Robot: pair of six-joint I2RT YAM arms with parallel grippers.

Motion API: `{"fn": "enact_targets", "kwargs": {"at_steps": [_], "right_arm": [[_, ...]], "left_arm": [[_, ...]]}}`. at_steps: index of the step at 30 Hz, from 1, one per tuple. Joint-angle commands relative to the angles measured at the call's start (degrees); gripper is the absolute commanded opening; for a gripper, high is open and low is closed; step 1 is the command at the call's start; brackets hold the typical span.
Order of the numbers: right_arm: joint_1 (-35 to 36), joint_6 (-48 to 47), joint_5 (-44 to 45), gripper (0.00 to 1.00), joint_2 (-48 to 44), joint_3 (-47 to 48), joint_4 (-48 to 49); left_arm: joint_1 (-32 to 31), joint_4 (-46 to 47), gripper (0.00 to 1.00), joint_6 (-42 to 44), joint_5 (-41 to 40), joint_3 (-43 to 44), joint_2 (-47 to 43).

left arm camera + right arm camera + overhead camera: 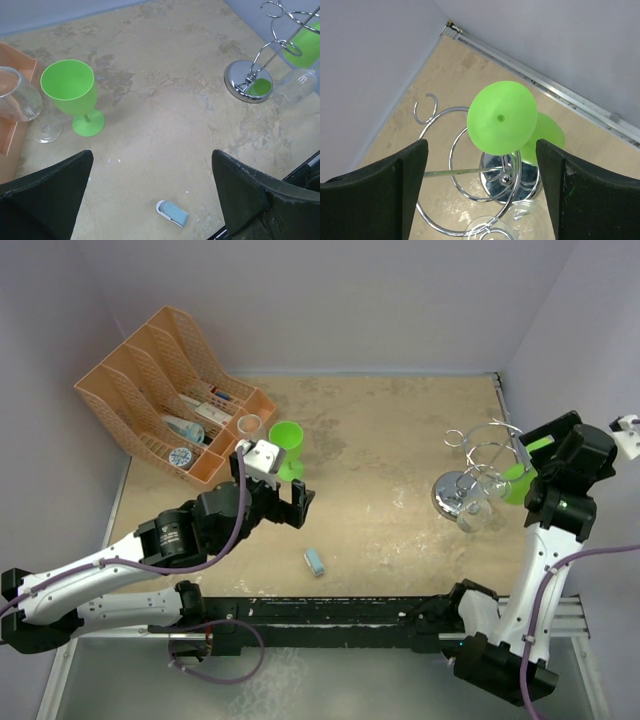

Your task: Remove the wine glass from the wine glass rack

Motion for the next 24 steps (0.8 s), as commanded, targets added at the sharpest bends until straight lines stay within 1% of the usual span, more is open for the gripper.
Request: {"fn": "enact_targets", "kwargs": {"at_steps": [1, 5, 9, 11, 17, 21, 24], "right_arm": [[-0.25, 6.11, -0.91, 0.89, -2.64, -2.55, 3.03], [-0.24, 9.17, 0.60, 0.84, -3.40, -4.56, 2.17], [-0.24, 11.84, 4.99, 0.87, -3.46, -4.33, -1.00], [-0.24, 12.89, 6.78, 0.90, -3.65, -4.27, -1.43], [-0.24, 17.27, 9.13, 0.91, -2.81, -6.33, 1.04], [-0.24, 19.46, 8.76, 0.86, -1.93, -6.40, 2.78], [-0.24, 20.88, 8.37, 0.78, -1.79, -7.18, 3.93]], "left_arm": [[-0.83, 1.59, 1.00, 1.04, -1.34, 0.09, -1.30], [-1.15, 1.55, 1.00, 1.08, -1.44, 0.04, -1.46], [-1.25, 1.46, 1.00, 1.08, -1.79, 0.01, -1.59], [-1.25, 1.46, 1.00, 1.20, -1.87, 0.00, -1.58], [-1.25, 1.38, 1.00, 1.13, -2.16, 0.06, -1.53], [-1.17, 1.28, 1.00, 1.18, -2.37, 0.08, -1.39], [-1.16, 1.21, 1.00, 1.20, -2.35, 0.09, -1.39]]}}
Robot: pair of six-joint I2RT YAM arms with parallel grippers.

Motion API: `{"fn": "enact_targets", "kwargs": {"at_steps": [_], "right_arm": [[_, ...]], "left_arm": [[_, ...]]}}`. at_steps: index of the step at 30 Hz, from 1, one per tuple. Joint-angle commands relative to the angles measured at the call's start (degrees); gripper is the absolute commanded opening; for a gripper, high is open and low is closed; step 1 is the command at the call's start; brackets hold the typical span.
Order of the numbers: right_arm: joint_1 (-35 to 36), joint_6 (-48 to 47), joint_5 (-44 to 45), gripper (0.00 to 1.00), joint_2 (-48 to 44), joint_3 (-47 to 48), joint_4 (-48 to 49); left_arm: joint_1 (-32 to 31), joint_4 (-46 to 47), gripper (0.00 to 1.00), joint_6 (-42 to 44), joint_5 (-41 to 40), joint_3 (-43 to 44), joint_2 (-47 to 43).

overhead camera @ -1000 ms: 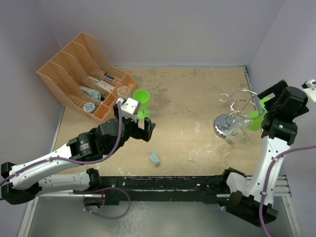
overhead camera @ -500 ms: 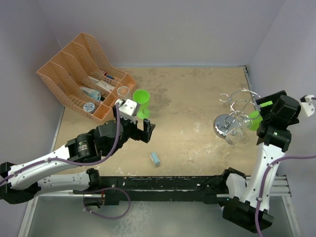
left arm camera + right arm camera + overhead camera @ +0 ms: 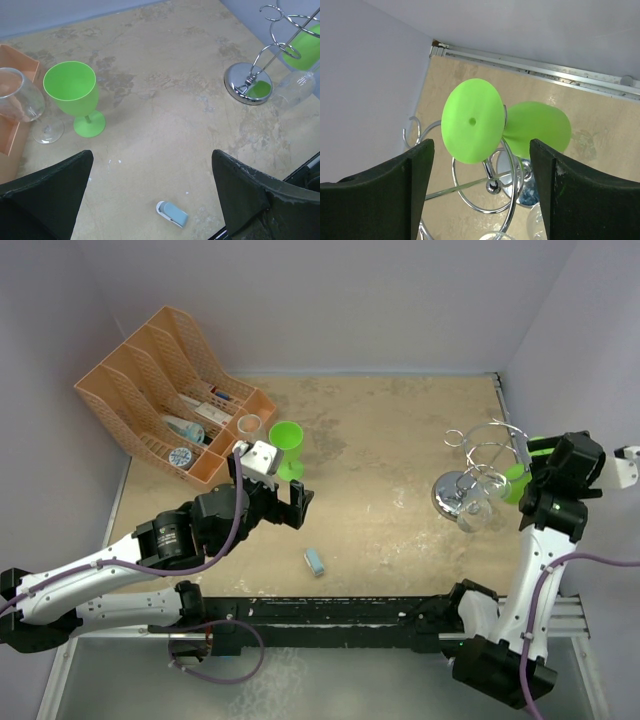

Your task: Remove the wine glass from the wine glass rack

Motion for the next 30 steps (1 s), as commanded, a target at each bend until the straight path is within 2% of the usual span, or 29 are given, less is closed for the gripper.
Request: {"fn": "enact_targets", "kwargs": {"at_steps": [1, 8, 15, 19, 22, 30], "right_arm": [[-0.19, 3.82, 0.85, 0.78, 0.01, -1.19, 4.20], [-0.19, 5.63, -1.46, 0.78, 1.44, -3.09, 5.67], [-0.19, 5.99, 3.23, 0.66, 1.64, -4.16, 4.93], [-0.20, 5.59, 5.68, 0.72, 1.69, -4.46, 5.23], [-0.22, 4.94, 4.63, 0.71, 2.13, -4.44, 6.29], [-0.19, 4.78, 1.97, 0.56, 1.66, -5.35, 5.22]], "left_arm": [[-0.17, 1.15, 1.00, 1.21, -1.19, 0.11, -0.64], [-0.18, 1.15, 1.00, 1.24, -1.57, 0.11, -0.83], [-0.18, 1.15, 1.00, 1.25, -1.67, 0.12, -1.15], [-0.22, 1.15, 1.00, 1.25, -1.76, 0.11, -1.12], [-0.15, 1.15, 1.00, 1.27, -1.83, 0.15, -1.10], [-0.17, 1.15, 1.00, 1.39, -2.02, 0.02, -1.20]]}}
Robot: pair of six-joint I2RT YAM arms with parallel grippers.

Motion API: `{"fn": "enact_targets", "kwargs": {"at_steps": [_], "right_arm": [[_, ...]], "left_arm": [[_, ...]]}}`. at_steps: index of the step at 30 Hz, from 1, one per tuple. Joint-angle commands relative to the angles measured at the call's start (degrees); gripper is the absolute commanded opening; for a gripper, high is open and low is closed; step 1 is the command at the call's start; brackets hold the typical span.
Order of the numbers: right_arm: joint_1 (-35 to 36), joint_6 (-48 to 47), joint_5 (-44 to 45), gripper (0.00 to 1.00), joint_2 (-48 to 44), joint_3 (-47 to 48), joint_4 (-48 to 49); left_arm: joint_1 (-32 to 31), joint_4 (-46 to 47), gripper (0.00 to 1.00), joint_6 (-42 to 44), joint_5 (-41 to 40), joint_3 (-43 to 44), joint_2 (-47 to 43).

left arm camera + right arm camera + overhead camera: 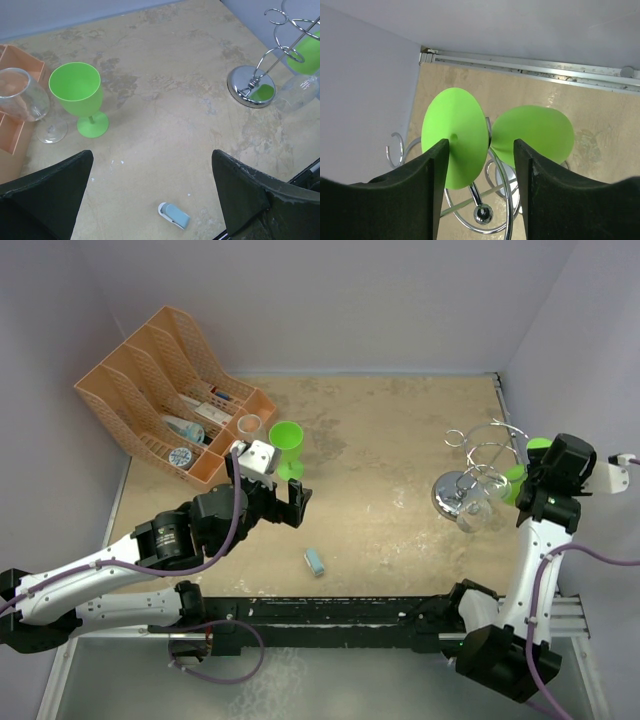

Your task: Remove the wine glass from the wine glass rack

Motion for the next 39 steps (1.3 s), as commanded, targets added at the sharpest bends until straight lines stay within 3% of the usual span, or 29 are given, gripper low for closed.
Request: {"fn": "enact_targets", "kwargs": {"at_steps": [1, 15, 23, 39], "right_arm": [[-0.19, -0.25, -0.61, 0.54, -1.15, -0.44, 0.42], [-0.19, -0.88, -3.39, 0.38, -2.08, 2.75, -2.49], [-0.20, -0.71, -4.49, 0.37, -2.38, 4.21, -3.46], [-0.19, 1.59, -3.42, 0.10, -2.75, 4.45, -3.33]], "left_arm": [[-0.17, 1.22, 1.00, 1.33, -0.93, 0.02, -0.92], [-0.17, 1.18, 1.00, 1.40, -1.11, 0.02, -0.89], [-0.19, 1.26, 1.00, 1.40, -1.02, 0.03, -0.87], [-0.17, 1.18, 1.00, 1.51, -1.32, 0.08, -0.94]]}}
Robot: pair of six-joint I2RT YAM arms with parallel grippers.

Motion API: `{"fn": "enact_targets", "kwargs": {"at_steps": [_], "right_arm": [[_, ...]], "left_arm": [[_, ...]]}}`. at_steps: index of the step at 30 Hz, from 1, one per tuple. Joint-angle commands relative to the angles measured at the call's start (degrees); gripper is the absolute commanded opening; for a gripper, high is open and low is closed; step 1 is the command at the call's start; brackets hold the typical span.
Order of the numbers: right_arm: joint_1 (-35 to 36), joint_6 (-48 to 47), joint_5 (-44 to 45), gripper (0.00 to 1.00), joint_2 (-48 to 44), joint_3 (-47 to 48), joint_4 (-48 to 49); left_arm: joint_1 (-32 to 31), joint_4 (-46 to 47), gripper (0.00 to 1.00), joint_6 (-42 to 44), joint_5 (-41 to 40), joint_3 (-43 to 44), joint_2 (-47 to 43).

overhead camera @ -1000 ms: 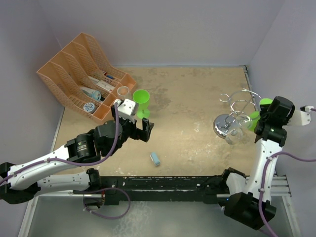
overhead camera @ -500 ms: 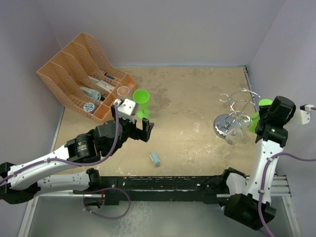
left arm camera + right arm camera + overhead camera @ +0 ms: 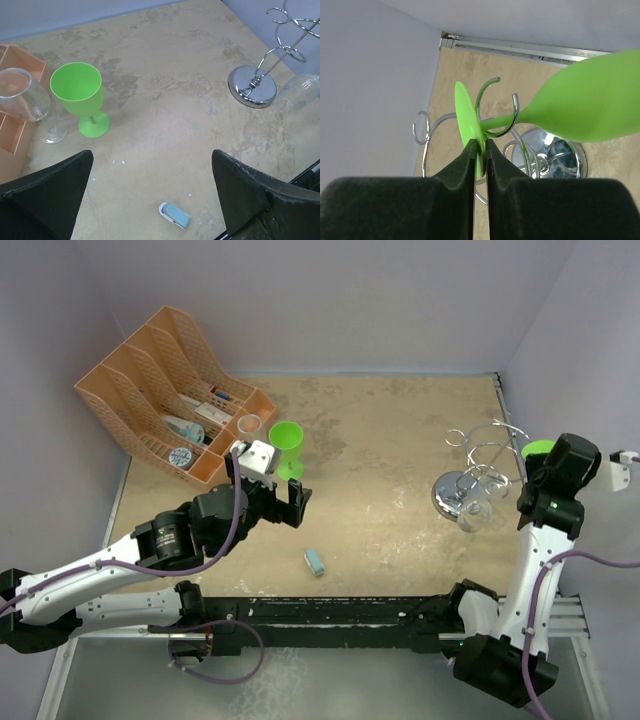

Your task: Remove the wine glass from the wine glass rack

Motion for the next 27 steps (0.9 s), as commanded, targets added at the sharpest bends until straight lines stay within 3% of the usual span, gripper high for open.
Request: {"fn": "enact_targets", "kwargs": {"at_steps": [1, 7, 27], "right_arm": [[-0.19, 0.79, 1.64, 0.09, -1.16, 2.18, -1.06], [-0.20, 2.71, 1.54, 0.00, -1.72, 2.02, -1.17], [-0.19, 8.32, 0.72, 0.00, -5.29, 1.31, 3.01]], "left_arm": [[-0.13, 1.18, 1.00, 1.34, -1.09, 0.14, -0.98], [-0.17, 1.09, 1.00, 1.32, -1.26, 0.09, -1.23], [-0.21, 1.00, 1.00, 1.35, -1.61, 0.00, -0.93]]}}
